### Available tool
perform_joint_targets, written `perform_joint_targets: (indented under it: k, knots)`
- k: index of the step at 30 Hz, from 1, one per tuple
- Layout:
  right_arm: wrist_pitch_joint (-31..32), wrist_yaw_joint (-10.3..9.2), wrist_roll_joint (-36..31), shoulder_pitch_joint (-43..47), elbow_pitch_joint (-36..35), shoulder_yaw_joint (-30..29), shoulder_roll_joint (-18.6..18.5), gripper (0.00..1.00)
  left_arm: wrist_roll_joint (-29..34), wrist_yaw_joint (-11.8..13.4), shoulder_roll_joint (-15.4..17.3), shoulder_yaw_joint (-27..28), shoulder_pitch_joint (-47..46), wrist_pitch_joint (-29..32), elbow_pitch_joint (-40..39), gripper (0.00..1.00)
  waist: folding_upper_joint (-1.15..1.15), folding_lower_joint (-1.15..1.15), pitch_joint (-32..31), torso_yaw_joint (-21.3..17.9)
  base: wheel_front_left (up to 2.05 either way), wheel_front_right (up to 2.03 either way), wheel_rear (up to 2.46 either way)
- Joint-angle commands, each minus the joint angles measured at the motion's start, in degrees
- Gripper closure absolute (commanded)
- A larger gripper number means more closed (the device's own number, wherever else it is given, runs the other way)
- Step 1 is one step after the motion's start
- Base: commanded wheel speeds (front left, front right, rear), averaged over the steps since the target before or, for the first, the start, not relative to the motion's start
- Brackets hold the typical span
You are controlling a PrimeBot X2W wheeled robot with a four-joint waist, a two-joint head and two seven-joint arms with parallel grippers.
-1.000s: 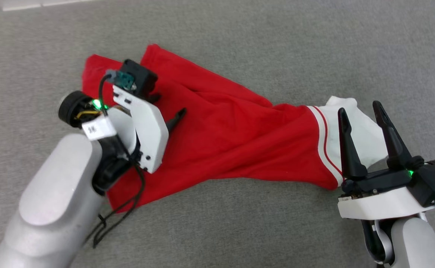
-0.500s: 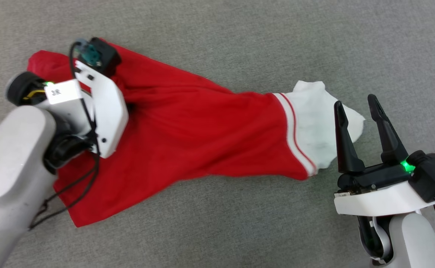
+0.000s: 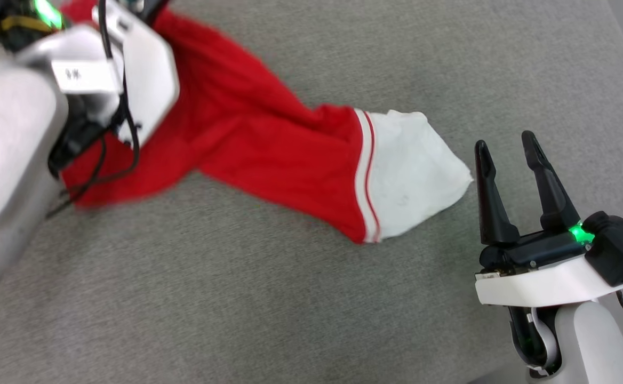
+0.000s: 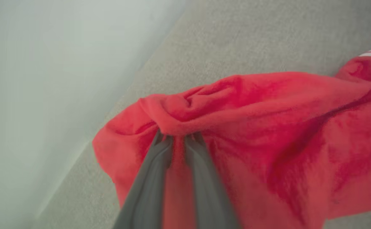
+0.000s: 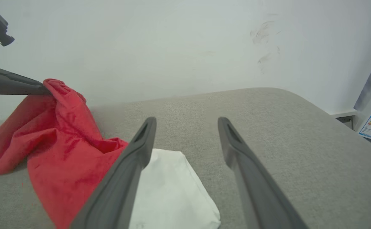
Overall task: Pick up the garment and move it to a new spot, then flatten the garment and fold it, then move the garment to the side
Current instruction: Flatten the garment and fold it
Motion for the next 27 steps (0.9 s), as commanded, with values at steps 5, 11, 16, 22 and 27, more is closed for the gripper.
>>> perform_joint_targets:
  k: [5, 11, 16, 22, 27]
  knots:
    - [-0.1, -0.02, 1.5, -0.8, 0.2, 0.3, 0.0, 0.0, 0.9, 0.1, -2.6, -3.7, -6.3, -4.5, 3.7, 1.0, 0.0, -0.01, 1.2, -2.5, 0.0, 0.0, 0.0]
    - [-0.1, -0.02, 2.3, -0.4, 0.2, -0.2, 0.1, 0.0, -3.5, 0.1, -4.4, -8.7, -5.5, -5.0, 8.3, 0.49, 0.0, -0.01, 0.8, -3.1, 0.0, 0.0, 0.0]
    - [-0.1, -0.02, 1.2, -0.5, 0.2, -0.8, 0.0, 0.0, -5.0, 0.1, -5.0, -9.6, -4.6, -10.8, 10.3, 0.0, 0.0, -0.01, -0.2, -1.4, 0.0, 0.0, 0.0]
    - [-0.1, -0.02, -2.0, -0.6, 0.5, -2.2, 0.0, 0.0, -3.1, 2.3, -6.1, -6.1, -3.0, -28.5, 11.4, 0.0, 0.0, -0.01, -3.8, 3.8, 0.0, 0.0, 0.0]
    - [-0.1, -0.02, -4.5, 0.6, 0.8, -3.8, 0.0, 0.0, -2.9, 6.0, -5.4, -3.0, 1.6, -40.4, 9.6, 0.0, 0.0, -0.01, -7.1, 7.3, 0.0, 0.0, 0.0]
